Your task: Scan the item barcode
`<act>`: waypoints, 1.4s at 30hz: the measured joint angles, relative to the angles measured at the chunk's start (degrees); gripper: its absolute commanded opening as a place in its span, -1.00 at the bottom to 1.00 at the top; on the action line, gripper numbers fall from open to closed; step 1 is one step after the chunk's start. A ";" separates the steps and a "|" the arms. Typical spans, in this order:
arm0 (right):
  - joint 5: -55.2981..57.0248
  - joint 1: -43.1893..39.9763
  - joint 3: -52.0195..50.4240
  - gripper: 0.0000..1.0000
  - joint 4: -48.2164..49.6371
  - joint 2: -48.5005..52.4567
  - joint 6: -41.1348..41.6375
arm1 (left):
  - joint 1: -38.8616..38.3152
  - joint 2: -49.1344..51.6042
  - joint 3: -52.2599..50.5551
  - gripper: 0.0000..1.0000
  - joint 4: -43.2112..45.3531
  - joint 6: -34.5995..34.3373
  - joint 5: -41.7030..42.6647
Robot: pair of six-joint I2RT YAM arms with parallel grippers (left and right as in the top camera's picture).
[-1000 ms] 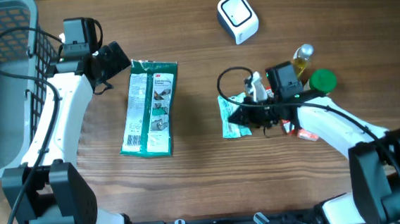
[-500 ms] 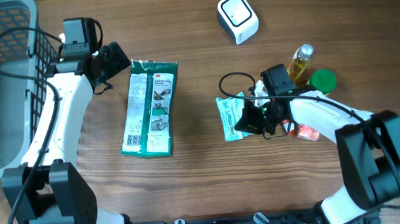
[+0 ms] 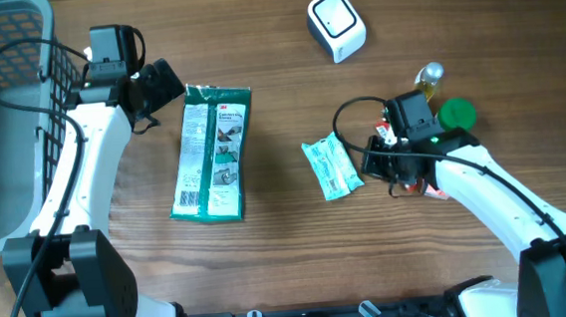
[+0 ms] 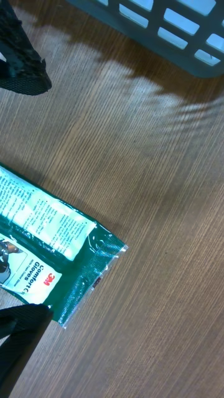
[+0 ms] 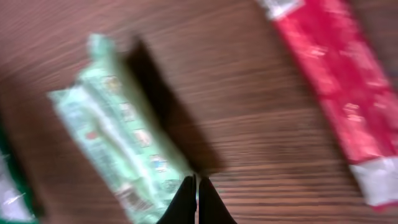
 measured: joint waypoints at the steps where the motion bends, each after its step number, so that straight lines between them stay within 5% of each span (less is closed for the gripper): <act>1: 0.81 0.00 -0.31 -0.90 0.04 0.00 0.44 | 0.00 0.00 0.00 1.00 -0.04 0.00 0.00; 17: 2.60 0.63 -5.29 -0.89 5.92 2.08 6.03 | 0.00 0.00 0.00 1.00 -0.02 0.00 0.00; 26: -3.37 11.91 -5.31 -0.88 14.58 7.65 13.88 | 0.02 0.00 0.00 1.00 -0.04 0.00 0.00; 32: -6.60 20.52 -5.42 -0.71 20.90 8.55 16.65 | 0.02 0.00 0.00 1.00 -0.02 0.00 0.00; 42: -10.97 21.14 -4.52 -0.52 17.57 6.88 16.09 | 0.02 0.00 0.00 1.00 -0.02 0.00 0.00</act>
